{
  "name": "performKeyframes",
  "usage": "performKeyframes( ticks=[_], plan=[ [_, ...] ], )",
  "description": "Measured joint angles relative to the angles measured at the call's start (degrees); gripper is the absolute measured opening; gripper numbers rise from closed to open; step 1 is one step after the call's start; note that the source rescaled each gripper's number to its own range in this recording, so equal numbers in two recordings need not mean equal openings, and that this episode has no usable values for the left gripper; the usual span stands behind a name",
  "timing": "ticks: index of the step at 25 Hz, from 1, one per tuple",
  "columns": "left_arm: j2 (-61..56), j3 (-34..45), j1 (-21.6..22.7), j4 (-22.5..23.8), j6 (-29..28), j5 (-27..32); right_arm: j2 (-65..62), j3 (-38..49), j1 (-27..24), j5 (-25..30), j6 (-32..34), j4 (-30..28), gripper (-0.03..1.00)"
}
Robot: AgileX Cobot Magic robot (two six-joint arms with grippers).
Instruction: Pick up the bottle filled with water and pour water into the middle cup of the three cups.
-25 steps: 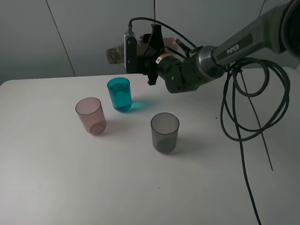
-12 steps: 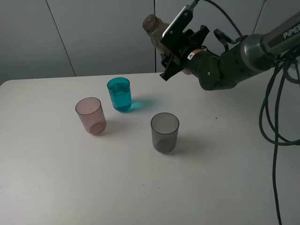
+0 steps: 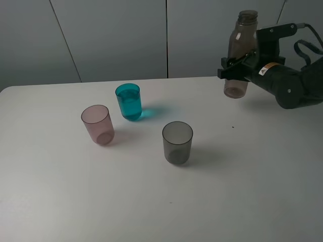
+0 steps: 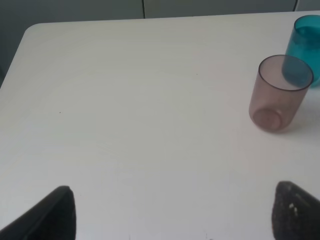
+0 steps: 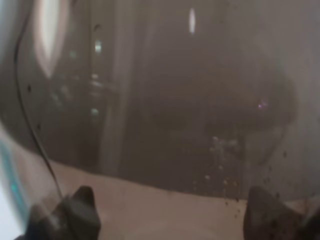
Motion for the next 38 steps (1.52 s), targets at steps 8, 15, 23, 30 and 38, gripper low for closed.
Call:
performKeyframes(
  ticks=[8, 15, 23, 30, 38],
  plan=[
    [0.0, 0.0, 0.0, 0.0, 0.0, 0.0, 6.3, 0.0, -3.8, -11.6, 3.0, -0.9, 0.0],
    [0.0, 0.0, 0.0, 0.0, 0.0, 0.0, 12.1, 0.0, -3.9, -16.0, 1.9, -0.7, 0.0],
    [0.0, 0.0, 0.0, 0.0, 0.0, 0.0, 13.1, -0.1, -3.9, -16.2, 0.6, -0.7, 0.0],
    [0.0, 0.0, 0.0, 0.0, 0.0, 0.0, 13.1, -0.1, -4.1, -14.1, 0.6, -0.7, 0.01],
    [0.0, 0.0, 0.0, 0.0, 0.0, 0.0, 13.1, 0.0, -4.2, -13.2, 1.5, -0.7, 0.88]
  ],
)
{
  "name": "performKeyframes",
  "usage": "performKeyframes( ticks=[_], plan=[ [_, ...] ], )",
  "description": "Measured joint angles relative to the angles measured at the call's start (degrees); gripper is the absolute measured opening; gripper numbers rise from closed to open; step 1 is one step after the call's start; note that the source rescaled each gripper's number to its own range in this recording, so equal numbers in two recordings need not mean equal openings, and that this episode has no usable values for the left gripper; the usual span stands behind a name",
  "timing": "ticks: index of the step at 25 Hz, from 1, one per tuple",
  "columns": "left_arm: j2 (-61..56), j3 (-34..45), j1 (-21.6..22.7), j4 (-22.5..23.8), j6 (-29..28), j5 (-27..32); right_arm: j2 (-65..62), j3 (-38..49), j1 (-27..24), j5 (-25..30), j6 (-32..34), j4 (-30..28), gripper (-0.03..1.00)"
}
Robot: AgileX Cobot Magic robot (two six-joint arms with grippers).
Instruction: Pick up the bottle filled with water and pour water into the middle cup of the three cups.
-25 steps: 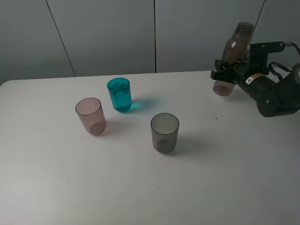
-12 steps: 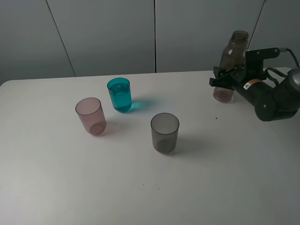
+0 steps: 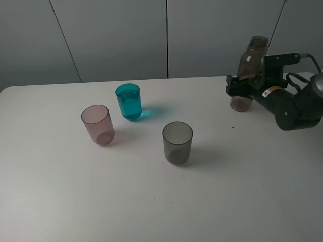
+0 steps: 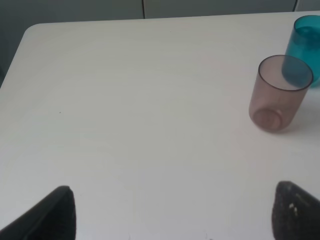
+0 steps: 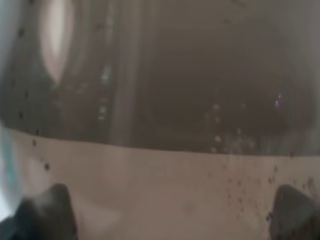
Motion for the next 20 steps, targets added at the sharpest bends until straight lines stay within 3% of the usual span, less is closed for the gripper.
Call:
performKeyframes(
  ticks=[2, 5, 10, 14, 20],
  plan=[
    [0.0, 0.0, 0.0, 0.0, 0.0, 0.0, -0.3, 1.1, 0.0, 0.2, 0.5, 0.0, 0.97],
    [0.0, 0.0, 0.0, 0.0, 0.0, 0.0, -3.2, 4.8, 0.0, 1.6, 0.6, 0.0, 0.99],
    [0.0, 0.0, 0.0, 0.0, 0.0, 0.0, -13.2, 14.5, 0.0, 11.6, 0.3, 2.9, 0.99],
    [0.0, 0.0, 0.0, 0.0, 0.0, 0.0, -25.5, 19.8, 0.0, 25.5, 0.4, 4.6, 0.99],
    [0.0, 0.0, 0.0, 0.0, 0.0, 0.0, -50.8, 16.8, 0.0, 57.6, 2.1, 2.3, 0.99]
  ],
)
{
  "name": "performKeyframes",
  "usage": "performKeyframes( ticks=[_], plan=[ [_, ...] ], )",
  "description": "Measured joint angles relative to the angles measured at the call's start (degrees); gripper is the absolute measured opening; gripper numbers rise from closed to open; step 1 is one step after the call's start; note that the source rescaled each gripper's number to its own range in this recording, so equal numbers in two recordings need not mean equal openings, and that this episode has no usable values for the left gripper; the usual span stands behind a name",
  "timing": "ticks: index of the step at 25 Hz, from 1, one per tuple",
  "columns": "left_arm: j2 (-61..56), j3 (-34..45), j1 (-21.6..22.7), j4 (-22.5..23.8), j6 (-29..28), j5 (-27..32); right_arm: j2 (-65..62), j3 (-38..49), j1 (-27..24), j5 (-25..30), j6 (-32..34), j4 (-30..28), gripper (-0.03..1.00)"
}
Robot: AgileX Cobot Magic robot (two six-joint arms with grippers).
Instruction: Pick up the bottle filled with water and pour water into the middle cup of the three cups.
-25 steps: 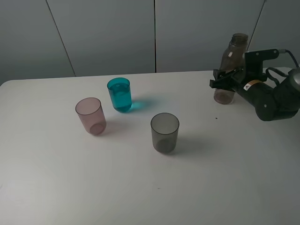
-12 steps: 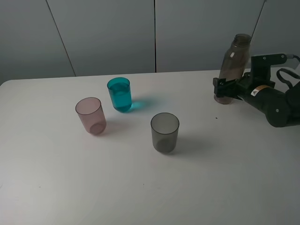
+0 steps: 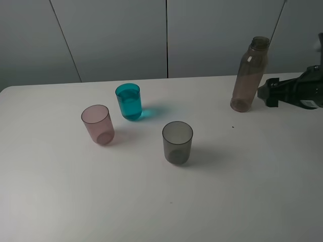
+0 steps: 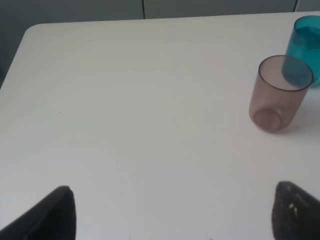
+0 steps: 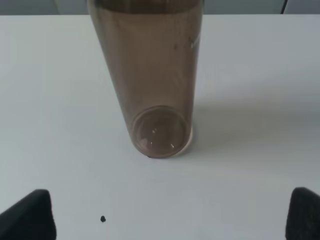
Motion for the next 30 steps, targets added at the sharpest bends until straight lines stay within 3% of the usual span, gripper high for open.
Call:
performKeyframes(
  ticks=[7, 11, 16, 19, 23, 30],
  plan=[
    [0.0, 0.0, 0.0, 0.0, 0.0, 0.0, -26.2, -10.6, 0.0, 33.4, -1.6, 1.4, 1.0],
    [0.0, 0.0, 0.0, 0.0, 0.0, 0.0, -38.4, -11.5, 0.0, 47.9, -3.3, 4.5, 1.0],
    [0.0, 0.0, 0.0, 0.0, 0.0, 0.0, -54.4, -11.5, 0.0, 62.2, -4.3, 5.0, 1.0],
    [0.0, 0.0, 0.0, 0.0, 0.1, 0.0, -62.9, -10.2, 0.0, 66.8, -4.4, 4.8, 1.0],
    [0.0, 0.0, 0.0, 0.0, 0.2, 0.0, -72.7, -7.2, 0.0, 68.0, -4.5, 4.3, 1.0],
    [0.0, 0.0, 0.0, 0.0, 0.3, 0.0, -73.7, -5.6, 0.0, 70.2, -4.5, 4.1, 1.0]
  ],
)
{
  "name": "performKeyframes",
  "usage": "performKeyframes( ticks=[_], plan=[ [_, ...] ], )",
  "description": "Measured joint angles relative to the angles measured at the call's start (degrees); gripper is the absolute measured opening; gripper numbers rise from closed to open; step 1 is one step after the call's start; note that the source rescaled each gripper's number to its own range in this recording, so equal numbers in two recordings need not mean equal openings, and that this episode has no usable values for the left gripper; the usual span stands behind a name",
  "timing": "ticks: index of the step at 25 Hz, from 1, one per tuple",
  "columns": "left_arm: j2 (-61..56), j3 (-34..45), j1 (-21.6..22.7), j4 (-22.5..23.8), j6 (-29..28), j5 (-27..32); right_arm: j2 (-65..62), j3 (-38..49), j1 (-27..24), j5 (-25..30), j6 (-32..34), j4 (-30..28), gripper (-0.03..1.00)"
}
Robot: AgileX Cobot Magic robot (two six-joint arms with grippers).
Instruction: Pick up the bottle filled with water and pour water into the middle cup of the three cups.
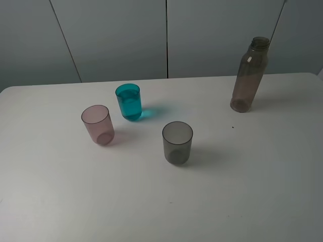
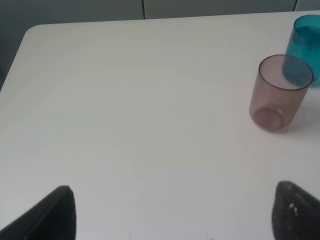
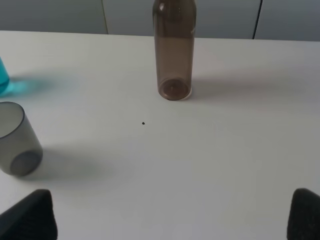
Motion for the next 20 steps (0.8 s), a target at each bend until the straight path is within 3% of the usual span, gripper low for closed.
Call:
performKeyframes(
  ticks=[7, 15, 20],
  plan=[
    [0.0, 0.0, 0.0, 0.0, -0.1, 0.0, 0.0, 4.6, 0.0, -4.4, -0.2, 0.0, 1.0],
    [0.0, 0.0, 0.0, 0.0, -0.2, 0.0, -0.1, 4.9, -0.2, -4.8, 0.2, -0.6, 1.0],
    [0.0, 0.0, 0.0, 0.0, -0.2, 0.0, -0.1, 4.9, -5.5, -5.0, 0.4, -0.8, 1.0]
  ],
)
